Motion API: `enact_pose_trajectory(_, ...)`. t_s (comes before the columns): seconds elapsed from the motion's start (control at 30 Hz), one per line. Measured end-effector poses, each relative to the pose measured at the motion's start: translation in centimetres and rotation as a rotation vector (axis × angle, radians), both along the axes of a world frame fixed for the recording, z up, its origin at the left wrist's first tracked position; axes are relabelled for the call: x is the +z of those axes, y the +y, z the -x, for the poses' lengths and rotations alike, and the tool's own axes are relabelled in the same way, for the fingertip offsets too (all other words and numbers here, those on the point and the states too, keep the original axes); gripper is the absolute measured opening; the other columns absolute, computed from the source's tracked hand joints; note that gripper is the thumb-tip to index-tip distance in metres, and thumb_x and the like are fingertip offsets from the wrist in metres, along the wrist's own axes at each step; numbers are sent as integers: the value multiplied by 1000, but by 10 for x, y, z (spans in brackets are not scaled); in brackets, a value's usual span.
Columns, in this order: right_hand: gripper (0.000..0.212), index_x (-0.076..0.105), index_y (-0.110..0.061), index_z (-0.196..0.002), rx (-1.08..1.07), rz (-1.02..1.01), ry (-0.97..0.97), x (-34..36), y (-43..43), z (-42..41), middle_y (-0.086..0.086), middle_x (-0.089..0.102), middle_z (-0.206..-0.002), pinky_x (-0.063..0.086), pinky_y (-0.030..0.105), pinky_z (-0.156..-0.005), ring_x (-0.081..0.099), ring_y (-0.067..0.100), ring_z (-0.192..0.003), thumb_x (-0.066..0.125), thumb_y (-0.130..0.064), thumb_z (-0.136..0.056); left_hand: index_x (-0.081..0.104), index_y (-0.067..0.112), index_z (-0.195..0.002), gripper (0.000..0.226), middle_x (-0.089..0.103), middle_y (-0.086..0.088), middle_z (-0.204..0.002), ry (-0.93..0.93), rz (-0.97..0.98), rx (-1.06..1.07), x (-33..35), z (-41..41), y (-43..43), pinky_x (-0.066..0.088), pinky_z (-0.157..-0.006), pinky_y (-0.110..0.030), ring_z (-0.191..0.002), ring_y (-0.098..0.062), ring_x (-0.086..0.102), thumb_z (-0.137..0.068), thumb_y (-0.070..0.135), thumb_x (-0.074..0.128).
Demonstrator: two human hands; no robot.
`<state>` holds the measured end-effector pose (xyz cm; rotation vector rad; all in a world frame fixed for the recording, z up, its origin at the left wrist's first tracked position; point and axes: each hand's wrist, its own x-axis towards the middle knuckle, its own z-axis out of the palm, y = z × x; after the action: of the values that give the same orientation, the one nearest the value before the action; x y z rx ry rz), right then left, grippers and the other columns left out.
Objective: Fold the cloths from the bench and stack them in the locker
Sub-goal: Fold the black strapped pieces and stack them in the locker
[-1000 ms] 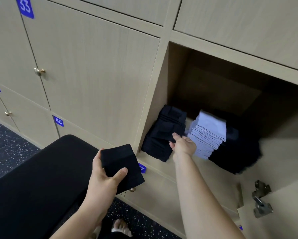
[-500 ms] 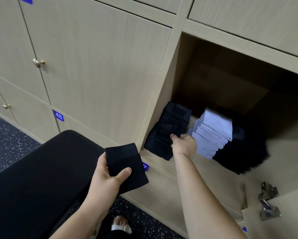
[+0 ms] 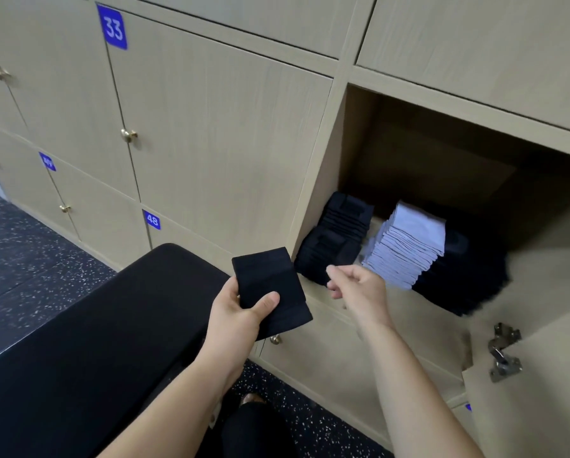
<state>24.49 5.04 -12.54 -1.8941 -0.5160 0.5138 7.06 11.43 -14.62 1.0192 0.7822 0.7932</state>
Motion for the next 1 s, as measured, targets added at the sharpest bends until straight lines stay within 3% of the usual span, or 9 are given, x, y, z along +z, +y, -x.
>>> enact_pose_trajectory(0.1,22,71,-11,-90,214,-27,178,17,-26,32,-5,71,-74,45,17,-55,62,2,-61,67,-32,-89,65,16,-114,26,75,-2,-104,-37,62,32,7,4,-14,56,-87,-41,-98,-22,71,-91,3,64)
enact_pose_trajectory(0.23,4,69,-18,-88,424,96,164,23,-47,58,-4,75,-81,48,22,-64,68,6,-71,70,-20,-86,65,11,-111,22,75,-8,-101,-140,176,39,21,8,-32,55,-88,-44,-95,-26,72,-95,0,57)
enact_pose_trajectory(0.33,6,64,-6,-87,303,32,155,29,-55,60,5,72,-81,48,22,-60,67,9,-65,67,-11,-85,67,10,-105,14,76,-7,-98,-129,181,15,30,18,-38,55,-76,-31,-89,-20,73,-94,5,60)
enact_pose_trajectory(0.43,19,54,-10,-72,134,-104,136,38,-64,58,9,66,-76,49,26,-59,62,11,-59,68,-10,-85,67,11,-96,6,74,-9,-95,-7,103,51,31,26,-36,53,-69,-26,-79,-15,71,-91,8,65)
enact_pose_trajectory(0.53,16,62,-13,-72,57,-217,212,38,-73,63,7,70,-78,52,25,-59,64,18,-65,68,-10,-87,66,7,-107,17,74,-10,-91,59,49,62,31,24,-40,54,-60,-20,-72,-10,71,-91,2,63)
enact_pose_trajectory(0.6,16,64,-13,-71,75,-233,256,31,-81,68,6,70,-77,54,26,-61,64,19,-68,69,-12,-87,64,8,-112,21,72,-7,-86,56,42,72,34,21,-46,55,-60,-20,-71,-8,71,-92,1,62)
enact_pose_trajectory(0.73,19,66,-12,-68,-4,-233,154,18,-94,66,-4,62,-62,49,28,-59,54,11,-60,67,-9,-87,62,15,-116,28,74,-7,-90,70,-23,34,35,16,-55,57,-72,-26,-83,-15,73,-93,-1,59)
enact_pose_trajectory(0.83,16,69,-12,-72,-57,-249,121,13,-97,55,-3,66,-63,49,28,-60,56,10,-60,66,-8,-87,63,20,-121,32,67,-8,-84,140,-127,-45,30,9,-58,58,-72,-29,-84,-17,70,-95,3,58)
enact_pose_trajectory(1.0,9,70,-4,-80,-182,-262,146,2,-88,18,5,61,-69,48,31,-61,50,15,-61,69,-11,-86,64,17,-118,26,68,6,-93,231,-254,-52,22,-3,-51,45,-49,-5,-78,-4,63,-95,8,60)
